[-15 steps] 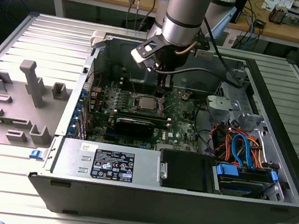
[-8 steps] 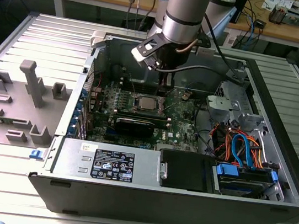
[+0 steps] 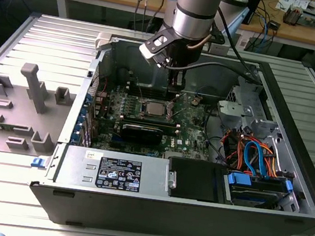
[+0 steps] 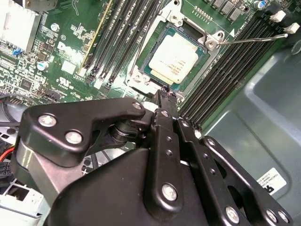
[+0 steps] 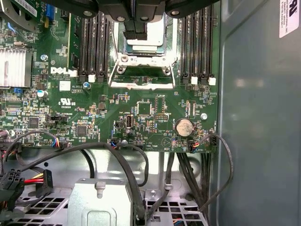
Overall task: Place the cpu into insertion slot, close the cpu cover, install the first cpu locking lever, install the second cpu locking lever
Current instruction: 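Close the cpu cover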
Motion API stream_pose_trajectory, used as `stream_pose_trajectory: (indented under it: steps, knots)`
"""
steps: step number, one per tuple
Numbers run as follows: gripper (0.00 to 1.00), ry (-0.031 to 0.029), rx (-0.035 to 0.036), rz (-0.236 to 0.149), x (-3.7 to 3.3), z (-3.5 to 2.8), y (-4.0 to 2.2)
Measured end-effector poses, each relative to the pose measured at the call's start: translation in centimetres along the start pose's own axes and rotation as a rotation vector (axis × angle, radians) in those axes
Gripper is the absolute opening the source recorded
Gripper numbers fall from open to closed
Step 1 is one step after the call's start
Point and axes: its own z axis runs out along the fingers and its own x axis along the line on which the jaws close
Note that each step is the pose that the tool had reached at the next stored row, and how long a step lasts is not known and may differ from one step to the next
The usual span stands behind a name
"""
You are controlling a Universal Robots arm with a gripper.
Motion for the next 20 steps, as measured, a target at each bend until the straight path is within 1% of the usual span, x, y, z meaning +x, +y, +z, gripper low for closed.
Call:
stream_pose_trajectory:
  steps: [5,7,13,15,17,18,20]
  knots:
    - [0.11,-0.0001,0.0000,0.000,0.00,-0.01,0.00]
    - [0.11,-0.0002,0.0000,0.000,0.00,-0.28,-0.01]
    - [0.11,-0.0001,0.0000,0.000,-0.01,-0.33,0.03]
    - [0.11,-0.0002,0.0000,0.000,-0.02,-0.34,0.40]
    - [0.11,-0.0002,0.0000,0.000,-0.04,-0.35,0.98]
    - [0.11,-0.0002,0.0000,0.000,-0.04,-0.36,1.13]
    - [0.11,-0.0002,0.0000,0.000,-0.06,-0.37,1.66]
